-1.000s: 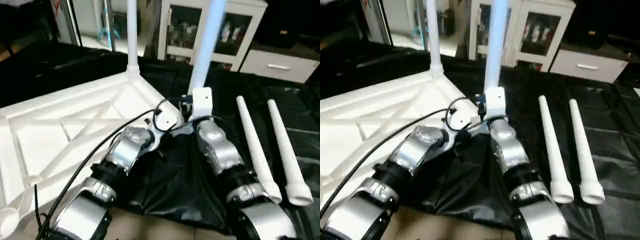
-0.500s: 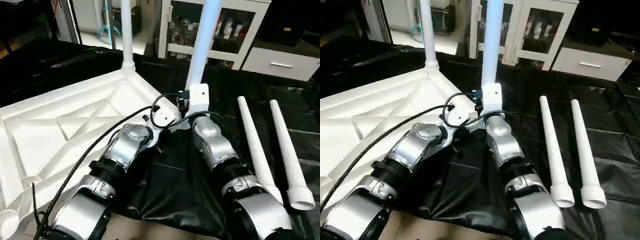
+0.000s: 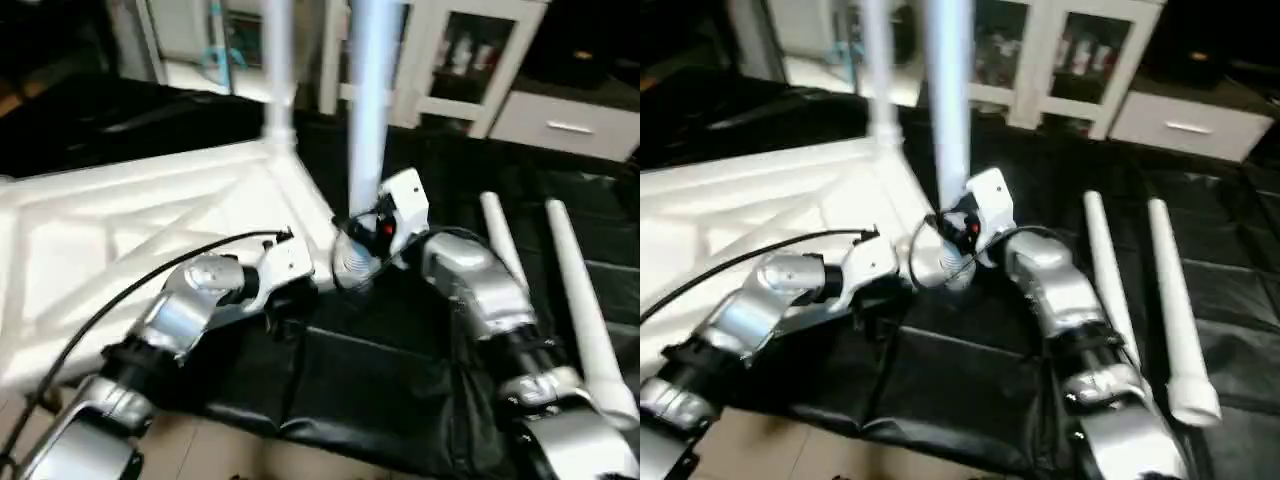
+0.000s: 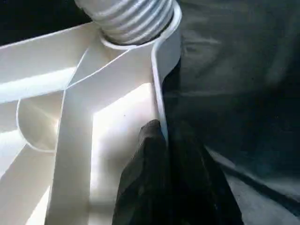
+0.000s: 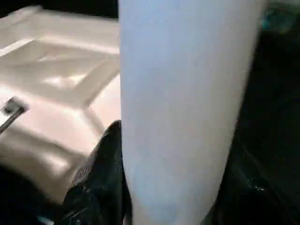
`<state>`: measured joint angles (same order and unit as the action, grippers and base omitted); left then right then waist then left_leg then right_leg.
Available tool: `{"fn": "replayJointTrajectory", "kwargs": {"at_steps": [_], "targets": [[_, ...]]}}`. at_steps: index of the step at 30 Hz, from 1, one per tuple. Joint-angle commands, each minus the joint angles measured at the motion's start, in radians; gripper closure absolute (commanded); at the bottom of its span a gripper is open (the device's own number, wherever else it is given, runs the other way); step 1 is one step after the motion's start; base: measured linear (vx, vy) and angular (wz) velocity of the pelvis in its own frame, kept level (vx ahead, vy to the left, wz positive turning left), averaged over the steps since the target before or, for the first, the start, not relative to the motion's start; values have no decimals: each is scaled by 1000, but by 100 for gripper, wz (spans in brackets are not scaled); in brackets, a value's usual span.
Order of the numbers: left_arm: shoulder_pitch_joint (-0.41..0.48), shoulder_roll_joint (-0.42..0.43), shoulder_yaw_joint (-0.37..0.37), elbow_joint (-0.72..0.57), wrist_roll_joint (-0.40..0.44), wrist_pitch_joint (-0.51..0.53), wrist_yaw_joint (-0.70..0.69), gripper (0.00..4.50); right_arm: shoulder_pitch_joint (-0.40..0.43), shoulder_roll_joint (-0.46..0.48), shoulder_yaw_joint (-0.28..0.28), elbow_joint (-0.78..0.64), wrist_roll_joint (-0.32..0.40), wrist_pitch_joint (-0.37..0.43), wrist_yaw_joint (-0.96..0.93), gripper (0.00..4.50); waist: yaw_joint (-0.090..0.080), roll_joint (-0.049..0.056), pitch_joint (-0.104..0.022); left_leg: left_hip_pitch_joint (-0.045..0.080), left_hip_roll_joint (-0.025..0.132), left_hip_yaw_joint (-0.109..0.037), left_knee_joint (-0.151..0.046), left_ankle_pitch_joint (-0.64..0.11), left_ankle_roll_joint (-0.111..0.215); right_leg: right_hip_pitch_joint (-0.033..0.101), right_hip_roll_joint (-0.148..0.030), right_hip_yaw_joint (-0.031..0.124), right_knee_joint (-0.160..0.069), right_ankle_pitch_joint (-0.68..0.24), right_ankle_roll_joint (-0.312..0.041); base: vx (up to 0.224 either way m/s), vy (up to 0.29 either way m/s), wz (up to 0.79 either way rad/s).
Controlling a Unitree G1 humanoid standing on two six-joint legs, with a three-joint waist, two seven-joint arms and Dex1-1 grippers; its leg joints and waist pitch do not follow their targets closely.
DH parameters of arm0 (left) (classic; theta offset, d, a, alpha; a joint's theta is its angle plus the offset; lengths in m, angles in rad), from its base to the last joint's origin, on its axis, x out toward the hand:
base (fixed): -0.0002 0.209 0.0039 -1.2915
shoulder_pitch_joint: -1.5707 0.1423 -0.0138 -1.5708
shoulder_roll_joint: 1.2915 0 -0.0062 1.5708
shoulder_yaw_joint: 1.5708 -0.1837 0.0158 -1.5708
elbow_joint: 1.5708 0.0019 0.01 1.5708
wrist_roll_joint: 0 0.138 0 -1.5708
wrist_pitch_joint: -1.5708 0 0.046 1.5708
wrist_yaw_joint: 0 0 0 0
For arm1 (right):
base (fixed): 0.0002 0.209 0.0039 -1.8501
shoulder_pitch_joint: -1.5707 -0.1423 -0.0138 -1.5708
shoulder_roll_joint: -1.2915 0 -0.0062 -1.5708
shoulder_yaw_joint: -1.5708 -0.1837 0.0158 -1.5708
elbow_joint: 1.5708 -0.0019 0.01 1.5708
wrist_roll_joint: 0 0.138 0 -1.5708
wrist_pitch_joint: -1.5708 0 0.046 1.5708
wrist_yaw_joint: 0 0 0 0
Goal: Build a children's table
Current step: Insert table leg to table base
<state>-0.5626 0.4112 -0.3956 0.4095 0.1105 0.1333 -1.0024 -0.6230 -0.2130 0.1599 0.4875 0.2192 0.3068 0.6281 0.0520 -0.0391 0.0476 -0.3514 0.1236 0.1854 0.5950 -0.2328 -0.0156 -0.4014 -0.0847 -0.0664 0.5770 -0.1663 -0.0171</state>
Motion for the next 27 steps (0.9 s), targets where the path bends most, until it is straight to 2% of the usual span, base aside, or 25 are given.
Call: {"fn": "replayJointTrajectory", "kwargs": {"at_steps": [1, 3, 4, 7, 10, 11, 13, 14, 15, 17, 19, 20, 22, 23, 24, 25, 26, 27], "targets": [[18, 24, -38, -56, -22, -62, -101, 450, 61, -85, -18, 30, -29, 79, 10, 265, 4, 11, -48, 22, 120, -35, -94, -161, 5, 36, -93, 64, -39, -81, -283, 0, 0, 0], [25, 39, -34, -62, -26, -79, -114, 450, 77, -101, -23, -9, -15, 106, 26, 265, 11, 10, -48, 26, 119, -27, -93, -146, 1, 34, -90, 62, -38, -70, -278, 0, 0, 0], [28, 45, -30, -66, -29, -83, -119, 450, 86, -110, -24, -37, -8, 122, 38, 265, 13, 8, -48, 25, 119, -22, -93, -134, -6, 35, -89, 62, -34, -64, -272, 0, 0, 0], [31, 54, -21, -62, -22, -102, -111, 450, 106, -127, -42, -96, 18, 160, 55, 265, 14, 2, -51, 23, 118, -22, -91, -116, -14, 38, -92, 61, -32, -65, -264, 0, 0, 0], [29, 61, -18, -49, -12, -125, -96, 450, 131, -133, -73, -145, 44, 155, 58, 265, 19, 0, -51, 22, 117, -20, -88, -98, -6, 38, -95, 62, -31, -58, -260, 0, 0, 0], [29, 62, -18, -47, -11, -127, -94, 450, 137, -130, -86, -160, 60, 159, 57, 265, 19, -1, -51, 20, 117, -20, -87, -100, -5, 39, -96, 63, -31, -63, -260, 0, 0, 0], [11, 36, 15, -11, -4, -167, -12, 450, 143, -86, -182, -215, 168, 160, 45, 265, 25, -1, -52, 20, 118, -21, -86, -100, 2, 40, -98, 64, -33, -70, -259, 0, 0, 0], [8, 33, 20, -8, -7, -168, -5, 450, 143, -83, -190, -219, 178, 160, 45, 265, 29, -2, -52, 21, 117, -20, -86, -102, 0, 39, -95, 62, -32, -76, -261, 0, 0, 0], [5, 28, 28, -5, -12, -168, 2, 421, 142, -77, -200, -226, 191, 160, 45, 265, 29, -2, -52, 21, 117, -20, -86, -102, 0, 39, -95, 62, -32, -76, -261, 0, 0, 0], [1, 30, 54, -30, -65, -135, -51, 391, 144, -66, -226, -272, 246, 173, 68, 265, 32, -3, -53, 16, 114, -19, -83, -92, 6, 43, -98, 64, -31, -83, -261, 0, 0, 0], [-6, 34, 83, -45, -102, -142, -68, 384, 146, -64, -239, -308, 284, 187, 82, 265, 31, -3, -57, 12, 114, -20, -79, -66, 16, 45, -100, 63, -24, -56, -271, 0, 0, 0], [-14, 31, 136, -73, -173, -115, -93, 368, 150, -71, -243, -339, 311, 189, 107, 265, 30, -1, -54, 10, 111, -18, -76, -66, 22, 43, -98, 63, -23, -44, -285, 0, 0, 0], [-18, 28, 165, -89, -215, -88, -106, 347, 153, -76, -242, -352, 323, 190, 119, 265, 32, -1, -57, 9, 113, -17, -73, -51, 32, 43, -94, 61, -17, -16, -299, 0, 0, 0], [-27, 22, 197, -93, -250, -55, -103, 349, 155, -82, -240, -363, 328, 191, 131, 265, 33, 3, -55, 10, 112, -15, -73, -51, 31, 40, -93, 60, -16, -14, -302, 0, 0, 0], [-35, 19, 218, -92, -274, -38, -99, 348, 157, -86, -240, -374, 331, 195, 139, 265, 35, 2, -52, 12, 111, -13, -73, -64, 31, 38, -90, 60, -19, -34, -300, 0, 0, 0], [-54, 12, 257, -84, -311, -8, -85, 338, 161, -91, -241, -392, 344, 204, 156, 265, 36, 3, -52, 12, 111, -14, -73, -71, 29, 40, -90, 60, -19, -46, -301, 0, 0, 0], [-95, -5, 327, -56, -367, 25, -43, 308, 167, -97, -246, -418, 364, 224, 180, 265, 38, 1, -52, 11, 111, -14, -72, -84, 24, 40, -91, 60, -20, -64, -300, 0, 0, 0], [-126, -19, 374, -38, -406, 55, -14, 308, 170, -102, -247, -433, 375, 236, 195, 265, 39, 2, -52, 11, 110, -15, -72, -87, 22, 41, -90, 59, -21, -71, -299, 0, 0, 0]]}}
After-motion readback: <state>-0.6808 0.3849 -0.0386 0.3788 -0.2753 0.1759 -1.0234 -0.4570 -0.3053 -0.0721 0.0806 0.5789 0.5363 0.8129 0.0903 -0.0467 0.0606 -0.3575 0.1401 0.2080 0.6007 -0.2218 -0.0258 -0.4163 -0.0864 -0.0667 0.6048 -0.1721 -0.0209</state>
